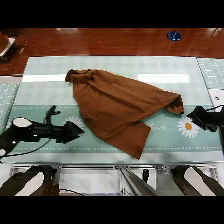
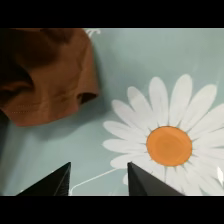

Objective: Fold the shirts.

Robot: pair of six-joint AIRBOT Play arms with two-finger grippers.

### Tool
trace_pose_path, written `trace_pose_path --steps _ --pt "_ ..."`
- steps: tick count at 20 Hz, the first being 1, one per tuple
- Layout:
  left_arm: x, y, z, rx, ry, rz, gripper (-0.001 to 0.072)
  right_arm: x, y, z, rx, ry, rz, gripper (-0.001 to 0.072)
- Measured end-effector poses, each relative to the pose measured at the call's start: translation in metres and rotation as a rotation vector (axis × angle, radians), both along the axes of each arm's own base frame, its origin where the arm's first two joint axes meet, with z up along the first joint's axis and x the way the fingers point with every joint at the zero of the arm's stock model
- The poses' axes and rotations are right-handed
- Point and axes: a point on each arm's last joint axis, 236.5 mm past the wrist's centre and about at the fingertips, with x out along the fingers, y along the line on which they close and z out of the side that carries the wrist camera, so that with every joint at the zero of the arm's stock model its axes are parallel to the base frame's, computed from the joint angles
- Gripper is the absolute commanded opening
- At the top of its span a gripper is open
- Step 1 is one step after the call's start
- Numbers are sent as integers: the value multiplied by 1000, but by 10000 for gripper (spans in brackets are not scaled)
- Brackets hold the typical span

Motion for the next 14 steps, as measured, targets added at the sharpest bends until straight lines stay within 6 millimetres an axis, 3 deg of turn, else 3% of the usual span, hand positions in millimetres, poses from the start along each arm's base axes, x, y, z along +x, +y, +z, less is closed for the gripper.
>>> trace_pose_path --steps 6,11,12,13,14 --pt "-12 -54 -18 29 -11 -29 509 -1 3 -1 13 -4 2 406" --pt "-4 -89 -27 46 -34 -36 501 -1 4 -1 15 -5 5 406" --pt "1 -95 -28 50 -45 -34 370 -1 4 -1 15 -4 6 406" --pt "9 -97 -29 65 -68 -31 12 -2 5 -1 15 -4 10 406" --pt "13 -100 -29 71 -83 -39 14 -1 4 -1 14 -5 9 406"
